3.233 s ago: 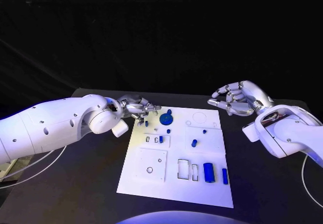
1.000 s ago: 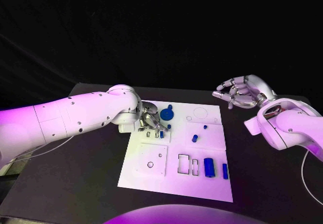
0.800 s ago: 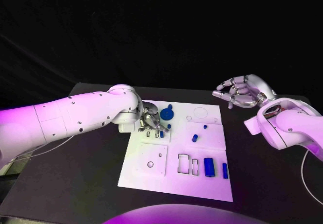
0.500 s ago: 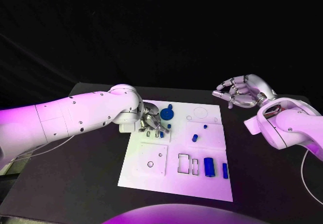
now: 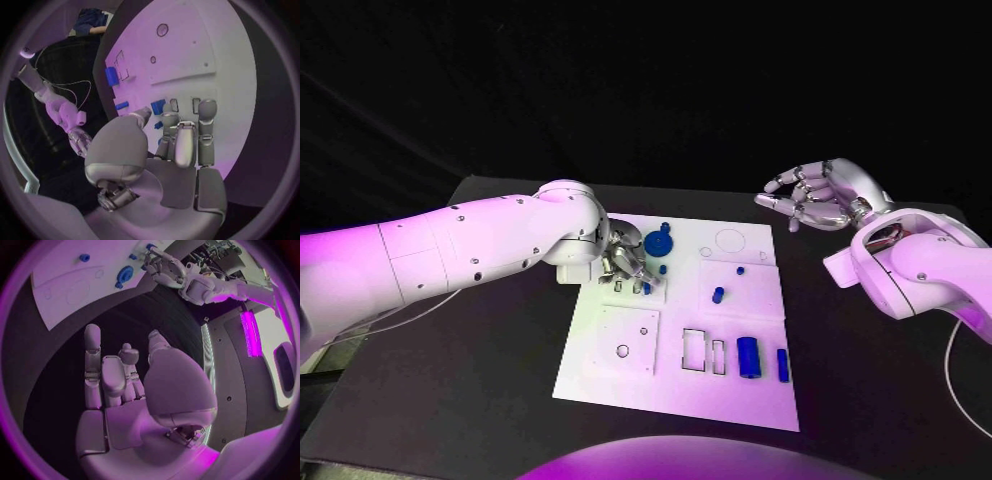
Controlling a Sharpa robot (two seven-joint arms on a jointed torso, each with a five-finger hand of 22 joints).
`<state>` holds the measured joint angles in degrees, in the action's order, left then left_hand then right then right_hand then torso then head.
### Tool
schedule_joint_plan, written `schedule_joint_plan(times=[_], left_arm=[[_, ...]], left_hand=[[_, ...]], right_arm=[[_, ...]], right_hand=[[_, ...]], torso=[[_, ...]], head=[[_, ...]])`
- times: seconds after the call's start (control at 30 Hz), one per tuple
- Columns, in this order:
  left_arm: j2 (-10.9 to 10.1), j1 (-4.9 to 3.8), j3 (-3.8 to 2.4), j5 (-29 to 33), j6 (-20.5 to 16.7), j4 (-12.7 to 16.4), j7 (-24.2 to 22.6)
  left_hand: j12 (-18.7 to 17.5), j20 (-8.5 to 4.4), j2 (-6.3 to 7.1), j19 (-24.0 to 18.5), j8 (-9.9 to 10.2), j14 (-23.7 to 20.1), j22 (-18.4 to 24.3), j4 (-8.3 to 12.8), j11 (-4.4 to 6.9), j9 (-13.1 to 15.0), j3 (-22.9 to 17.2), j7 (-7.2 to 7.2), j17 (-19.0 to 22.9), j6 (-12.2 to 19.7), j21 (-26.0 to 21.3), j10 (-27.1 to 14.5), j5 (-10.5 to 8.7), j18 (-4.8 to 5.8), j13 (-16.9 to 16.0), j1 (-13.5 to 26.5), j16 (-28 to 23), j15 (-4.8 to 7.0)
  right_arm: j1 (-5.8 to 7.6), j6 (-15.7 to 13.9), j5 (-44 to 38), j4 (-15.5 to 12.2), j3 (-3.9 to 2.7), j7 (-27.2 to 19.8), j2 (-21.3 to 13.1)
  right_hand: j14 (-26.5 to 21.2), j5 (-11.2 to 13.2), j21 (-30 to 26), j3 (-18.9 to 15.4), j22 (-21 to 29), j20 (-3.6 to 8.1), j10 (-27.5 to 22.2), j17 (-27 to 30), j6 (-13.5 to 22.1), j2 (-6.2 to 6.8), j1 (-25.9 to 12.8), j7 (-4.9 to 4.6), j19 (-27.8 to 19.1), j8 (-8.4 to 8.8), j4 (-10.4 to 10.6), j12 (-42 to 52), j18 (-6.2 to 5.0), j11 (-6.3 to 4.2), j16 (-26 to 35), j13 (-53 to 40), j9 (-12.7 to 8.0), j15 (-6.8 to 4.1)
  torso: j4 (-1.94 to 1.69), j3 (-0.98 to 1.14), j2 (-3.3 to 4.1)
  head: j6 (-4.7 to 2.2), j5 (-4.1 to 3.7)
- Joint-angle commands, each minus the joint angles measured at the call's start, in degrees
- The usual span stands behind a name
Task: Assemble the parts on the task board
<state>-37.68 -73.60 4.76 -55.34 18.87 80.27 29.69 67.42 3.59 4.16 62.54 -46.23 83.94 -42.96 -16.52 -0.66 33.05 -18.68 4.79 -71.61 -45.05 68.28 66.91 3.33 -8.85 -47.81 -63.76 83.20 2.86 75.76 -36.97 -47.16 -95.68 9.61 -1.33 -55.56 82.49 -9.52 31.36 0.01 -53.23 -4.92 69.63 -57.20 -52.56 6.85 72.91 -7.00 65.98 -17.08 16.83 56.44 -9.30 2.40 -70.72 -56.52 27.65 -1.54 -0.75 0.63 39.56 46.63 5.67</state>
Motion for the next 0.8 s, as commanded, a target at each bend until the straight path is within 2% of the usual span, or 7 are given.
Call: schedule_joint_plan(times=[0.03, 0.17, 0.2, 0.27, 0.37, 0.5, 0.8], left_arm=[[0.14, -0.02, -0.01, 2.27, 0.98, 0.02, -0.1], [0.13, -0.02, -0.01, 3.35, 1.03, 0.01, -0.14], [0.13, -0.01, -0.01, 3.51, 1.05, 0.03, -0.15], [0.13, -0.01, -0.01, 3.75, 1.16, 0.09, -0.15], [0.12, 0.0, -0.01, 4.04, 1.33, 0.25, -0.17], [-0.02, 0.03, -0.01, 4.35, 1.4, 0.42, -0.21], [-1.58, 0.04, -0.22, 4.86, 0.0, 1.69, -0.38]], left_hand=[[-0.41, 0.12, -0.13, -0.43, 0.43, 0.43, 0.03, 0.01, 0.01, -0.08, -1.0, -0.09, 0.09, -0.05, -0.03, -0.77, -0.16, -0.01, 0.44, -1.63, -0.21, -0.17], [-0.46, 0.11, -0.59, -0.61, 0.68, 0.39, 0.02, 0.16, 0.11, -0.09, -3.5, -0.19, 0.16, -0.05, 0.05, -0.86, -0.16, -0.03, 0.72, -4.29, -0.16, -0.07], [-0.53, 0.09, -1.17, -0.67, 0.74, 0.37, 0.03, 0.95, 0.31, -0.05, -5.36, -0.43, 0.21, 0.05, 0.07, -0.94, -0.2, -0.04, 0.86, -6.28, -0.15, 0.08], [-0.61, -0.03, -0.91, -0.8, 0.76, 0.34, 0.04, 1.8, 0.36, 0.15, -9.35, -0.44, 0.3, 0.29, 0.15, -1.03, -0.18, -0.05, 1.09, -8.64, -0.13, 0.16], [-1.06, -0.12, 0.14, -0.93, 0.46, 0.24, -0.05, 4.01, 0.31, 0.74, -16.44, 0.02, 0.53, 1.02, 0.32, -1.38, -0.19, -0.03, 1.82, -10.54, -0.15, 0.11], [-1.16, -0.02, 1.71, -1.04, -0.59, 0.19, -0.31, 6.59, 0.02, 1.94, -23.97, 0.02, 0.64, 1.58, 0.7, -1.15, -0.31, -0.04, 2.39, -9.19, -0.08, -0.12], [-1.08, -0.02, 2.55, -1.03, -1.44, 0.3, -0.58, 8.98, 0.06, 2.9, -28.02, 0.06, 0.41, 1.81, 1.05, -0.93, -0.29, -0.04, 2.58, -7.55, 0.11, -0.1]], right_arm=[[-0.01, 0.5, -0.29, 0.13, 0.0, -0.14, 0.05], [-0.01, 0.06, -0.28, 0.15, 0.0, -0.46, 0.09], [-0.01, -0.03, -0.28, 0.15, 0.0, -0.53, 0.11], [-0.01, -0.17, -0.28, 0.16, 0.0, -0.62, 0.13], [-0.01, -0.32, -0.27, 0.19, 0.0, -0.69, 0.16], [-0.01, -0.36, -0.25, 0.24, 0.01, -0.71, 0.22], [-0.03, -0.25, -0.12, 0.31, 0.01, -0.75, 0.33]], right_hand=[[-0.48, 0.1, -0.3, -0.42, 0.05, 0.04, -0.32, 0.05, 0.39, -0.11, 0.35, -0.08, -0.38, -0.39, 0.03, -0.37, -1.15, 0.07, 0.12, 0.05, 0.07, 0.07], [-0.41, 0.09, -0.47, -0.39, 0.16, 0.03, -0.22, -0.06, 0.41, -0.33, 0.39, -0.06, -0.32, -0.53, 0.0, -0.29, -1.17, 0.05, 0.17, 0.03, 0.1, 0.06], [-0.39, 0.09, -0.51, -0.38, 0.18, 0.04, -0.17, -0.09, 0.42, -0.37, 0.43, -0.05, -0.3, -0.56, -0.01, -0.22, -1.17, 0.05, 0.17, -0.02, 0.11, 0.05], [-0.39, 0.09, -0.51, -0.38, 0.18, 0.04, -0.17, -0.09, 0.42, -0.37, 0.43, -0.05, -0.3, -0.56, -0.01, -0.22, -1.17, 0.05, 0.17, -0.02, 0.11, 0.05], [-0.39, 0.09, -0.51, -0.38, 0.18, 0.04, -0.17, -0.09, 0.42, -0.37, 0.43, -0.05, -0.3, -0.56, -0.01, -0.22, -1.17, 0.05, 0.17, -0.02, 0.11, 0.05], [-0.39, 0.09, -0.51, -0.38, 0.18, 0.04, -0.17, -0.09, 0.42, -0.37, 0.43, -0.05, -0.3, -0.56, -0.01, -0.22, -1.17, 0.05, 0.17, -0.02, 0.11, 0.05], [-0.37, 0.1, -0.61, -0.38, 0.25, 0.04, -0.16, 0.01, 0.45, -0.42, 0.52, -0.05, -0.24, -0.64, -0.02, -0.24, -1.18, 0.03, 0.3, 0.04, 0.12, 0.04]], torso=[[0.07, 0.02, 0.02], [0.06, 0.04, -0.01], [0.03, 0.04, -0.02], [0.0, 0.04, -0.03], [-0.03, 0.04, -0.02], [-0.03, 0.06, -0.03], [-0.01, 0.02, -0.02]], head=[[0.04, 0.02], [0.03, 0.06], [0.02, 0.11], [0.03, 0.25], [0.07, 0.35], [0.06, 0.42], [-0.14, 0.61]])
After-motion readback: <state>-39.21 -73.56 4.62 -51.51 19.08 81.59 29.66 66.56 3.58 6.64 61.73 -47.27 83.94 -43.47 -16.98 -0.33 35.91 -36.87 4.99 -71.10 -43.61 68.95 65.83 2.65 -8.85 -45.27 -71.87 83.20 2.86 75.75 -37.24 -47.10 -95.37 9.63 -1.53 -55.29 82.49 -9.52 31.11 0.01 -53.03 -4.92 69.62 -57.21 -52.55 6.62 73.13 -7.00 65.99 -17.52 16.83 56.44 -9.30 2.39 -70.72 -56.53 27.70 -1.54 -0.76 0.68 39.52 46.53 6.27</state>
